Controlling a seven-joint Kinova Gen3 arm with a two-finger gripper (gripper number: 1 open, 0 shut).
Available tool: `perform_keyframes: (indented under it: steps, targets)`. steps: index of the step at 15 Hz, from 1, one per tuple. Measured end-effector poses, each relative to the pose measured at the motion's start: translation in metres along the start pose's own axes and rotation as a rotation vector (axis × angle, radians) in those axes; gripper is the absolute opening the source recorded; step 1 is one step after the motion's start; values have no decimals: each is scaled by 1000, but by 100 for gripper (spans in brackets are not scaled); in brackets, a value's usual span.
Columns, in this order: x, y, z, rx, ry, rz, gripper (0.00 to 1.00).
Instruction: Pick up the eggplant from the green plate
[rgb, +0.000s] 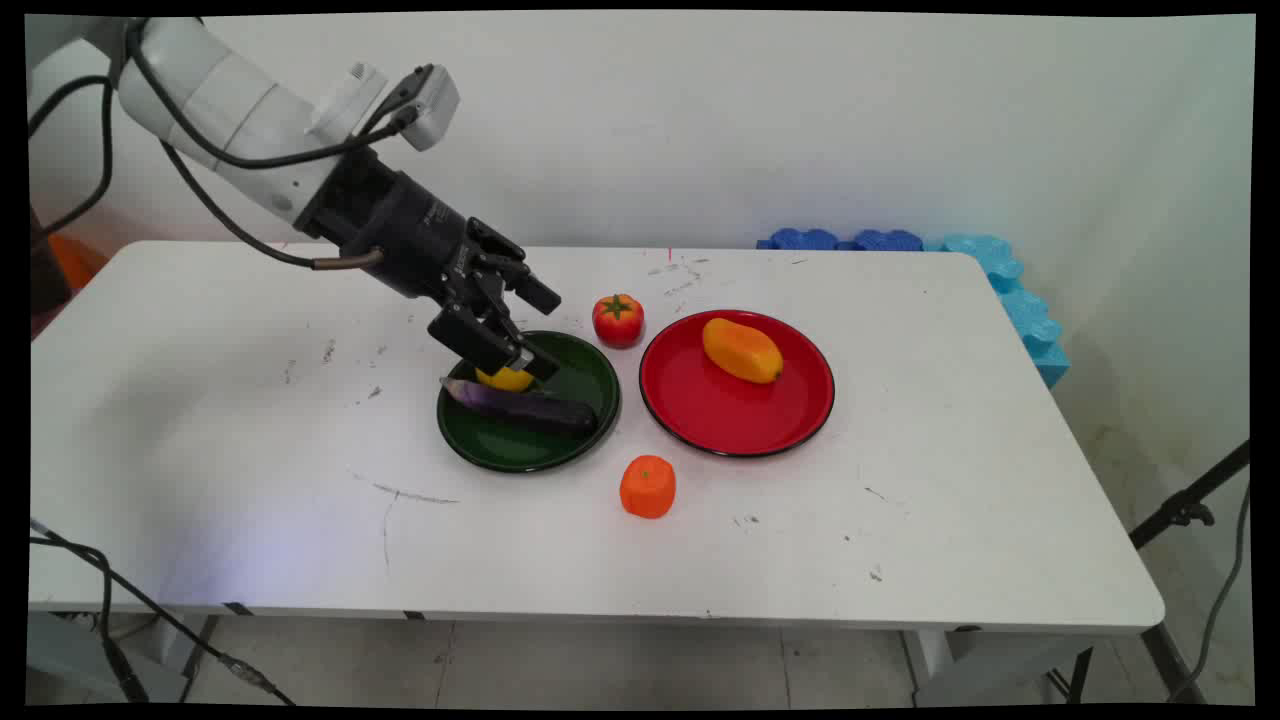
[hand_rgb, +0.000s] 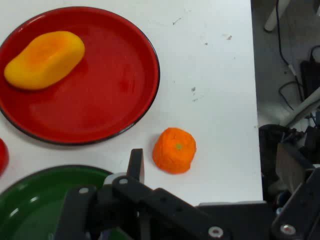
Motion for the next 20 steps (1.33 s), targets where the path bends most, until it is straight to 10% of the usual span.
perform_keyframes:
  steps: [6, 13, 20]
  targets:
    - [-1, -2, -3, -5, -29, -13, 100]
    - [-17, -46, -15, 104, -139, -37, 100]
    - [-47, -76, 20, 84, -266, 141, 100]
